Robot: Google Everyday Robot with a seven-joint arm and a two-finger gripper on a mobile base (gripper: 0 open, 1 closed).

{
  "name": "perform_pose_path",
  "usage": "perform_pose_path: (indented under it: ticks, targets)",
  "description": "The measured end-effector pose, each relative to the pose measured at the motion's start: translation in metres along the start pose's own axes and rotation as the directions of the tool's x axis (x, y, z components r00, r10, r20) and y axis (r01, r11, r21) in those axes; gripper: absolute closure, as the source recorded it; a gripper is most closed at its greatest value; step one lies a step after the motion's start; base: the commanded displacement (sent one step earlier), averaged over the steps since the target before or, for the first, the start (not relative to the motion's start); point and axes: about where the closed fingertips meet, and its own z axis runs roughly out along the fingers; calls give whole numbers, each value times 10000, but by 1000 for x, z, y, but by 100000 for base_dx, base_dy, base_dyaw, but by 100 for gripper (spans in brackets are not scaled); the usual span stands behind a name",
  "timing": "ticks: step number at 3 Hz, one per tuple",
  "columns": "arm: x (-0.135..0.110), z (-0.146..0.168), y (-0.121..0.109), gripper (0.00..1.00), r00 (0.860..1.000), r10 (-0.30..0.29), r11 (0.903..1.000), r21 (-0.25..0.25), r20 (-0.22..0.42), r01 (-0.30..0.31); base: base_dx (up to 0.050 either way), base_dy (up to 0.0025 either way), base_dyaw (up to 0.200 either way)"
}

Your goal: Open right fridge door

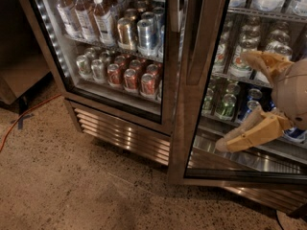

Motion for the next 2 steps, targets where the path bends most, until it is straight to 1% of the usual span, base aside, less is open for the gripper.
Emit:
perform_pose_path:
  ticks: [1,2]
  targets:
    - [12,-2,0,0,9959,-525,9986,40,-733,530,0,0,0]
    - [12,-2,2,0,9958,-530,9986,2,-746,532,0,0,0]
